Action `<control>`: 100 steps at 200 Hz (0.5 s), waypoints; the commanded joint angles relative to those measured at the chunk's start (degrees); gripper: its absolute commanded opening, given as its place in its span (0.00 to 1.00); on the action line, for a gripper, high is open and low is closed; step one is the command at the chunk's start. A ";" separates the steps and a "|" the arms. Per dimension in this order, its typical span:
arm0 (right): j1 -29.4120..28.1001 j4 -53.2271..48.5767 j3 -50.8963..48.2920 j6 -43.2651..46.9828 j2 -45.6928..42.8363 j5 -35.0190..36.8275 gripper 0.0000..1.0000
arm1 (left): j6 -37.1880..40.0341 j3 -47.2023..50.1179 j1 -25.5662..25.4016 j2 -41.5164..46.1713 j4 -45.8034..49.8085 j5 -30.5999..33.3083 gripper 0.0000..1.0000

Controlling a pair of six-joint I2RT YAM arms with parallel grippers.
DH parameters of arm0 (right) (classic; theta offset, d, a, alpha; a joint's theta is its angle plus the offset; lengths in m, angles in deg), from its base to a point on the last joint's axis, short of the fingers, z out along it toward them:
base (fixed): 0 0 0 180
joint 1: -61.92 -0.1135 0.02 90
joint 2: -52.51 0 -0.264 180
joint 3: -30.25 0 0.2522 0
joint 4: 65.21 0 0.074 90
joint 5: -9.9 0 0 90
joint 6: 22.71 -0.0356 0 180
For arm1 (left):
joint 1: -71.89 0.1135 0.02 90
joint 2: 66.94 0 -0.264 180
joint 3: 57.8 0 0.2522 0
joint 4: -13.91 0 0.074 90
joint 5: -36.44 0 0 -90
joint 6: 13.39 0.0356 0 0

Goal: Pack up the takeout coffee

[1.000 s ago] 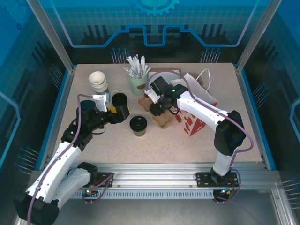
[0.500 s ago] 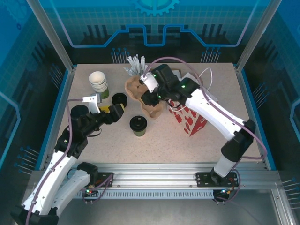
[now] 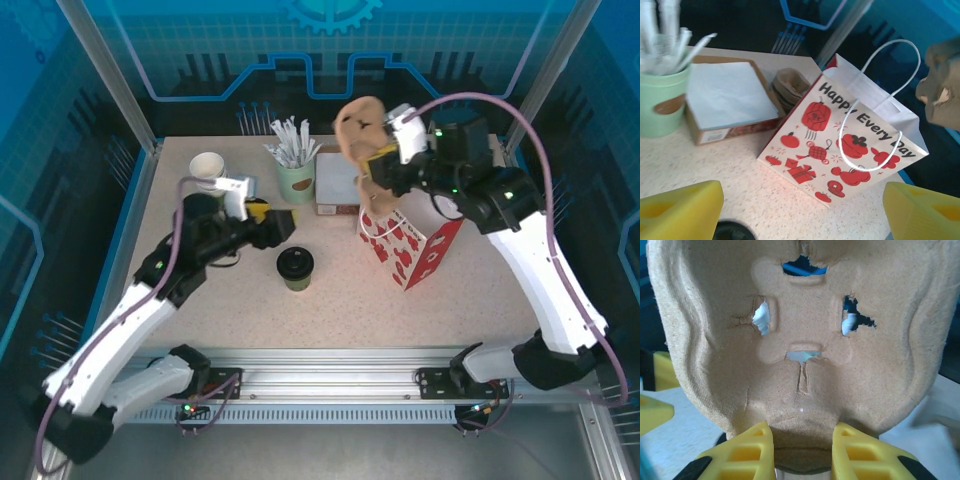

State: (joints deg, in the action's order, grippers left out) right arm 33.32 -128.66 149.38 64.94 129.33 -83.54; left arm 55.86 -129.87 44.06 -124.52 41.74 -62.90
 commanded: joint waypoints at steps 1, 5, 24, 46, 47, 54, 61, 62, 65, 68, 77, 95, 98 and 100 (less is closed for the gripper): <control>5.23 -2.89 -1.06 0.58 -2.92 1.21 0.23 | 7.70 -7.96 -1.82 -9.08 -1.71 -1.43 0.84; 6.26 -3.21 -1.16 0.59 -3.12 1.16 0.23 | 8.59 -9.52 -1.97 -10.98 -1.48 -1.85 0.84; 9.51 -4.18 -1.87 0.84 -4.10 1.11 0.23 | 12.51 -17.19 -2.73 -19.49 -0.23 -4.21 0.83; 11.96 -4.36 -3.39 0.70 -5.12 0.52 0.23 | 16.76 -27.99 -3.35 -29.82 4.16 -6.31 0.84; 12.06 -4.40 -3.44 0.69 -5.16 0.49 0.22 | 16.87 -28.66 -3.36 -30.28 4.37 -6.35 0.84; 12.57 -4.50 -3.80 0.75 -5.44 0.45 0.23 | 17.85 -32.34 -3.48 -33.85 6.10 -6.63 0.84; 12.98 -4.47 -4.28 0.70 -5.70 0.37 0.23 | 18.66 -35.83 -3.55 -36.82 7.80 -7.15 0.84; 12.97 -4.46 -4.42 0.74 -5.75 0.37 0.22 | 18.83 -36.31 -3.63 -37.21 8.07 -7.25 0.84; 13.24 -4.47 -4.64 0.72 -5.84 0.29 0.22 | 19.18 -37.79 -3.67 -38.41 8.69 -7.61 0.84; 13.34 -4.45 -4.85 0.79 -5.89 0.21 0.22 | 19.56 -39.20 -3.71 -39.53 9.30 -7.96 0.84; 13.75 -4.36 -5.43 0.78 -6.13 0.03 0.22 | 20.32 -43.19 -3.86 -42.99 10.92 -8.99 0.84; 14.49 -4.44 -6.12 0.89 -6.24 -0.07 0.23 | 21.23 -51.18 -4.19 -49.28 14.53 -11.14 0.84; 14.67 -4.46 -6.12 0.89 -6.25 -0.12 0.23 | 21.34 -52.36 -4.30 -50.43 15.46 -11.59 0.83; 14.70 -4.45 -6.09 0.89 -6.18 -0.13 0.23 | 21.49 -53.28 -4.39 -51.14 16.01 -11.84 0.83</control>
State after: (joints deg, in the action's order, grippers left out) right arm 46.59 -132.29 143.96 64.97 124.39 -82.69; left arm 73.08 -174.44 40.50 -169.46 49.74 -69.92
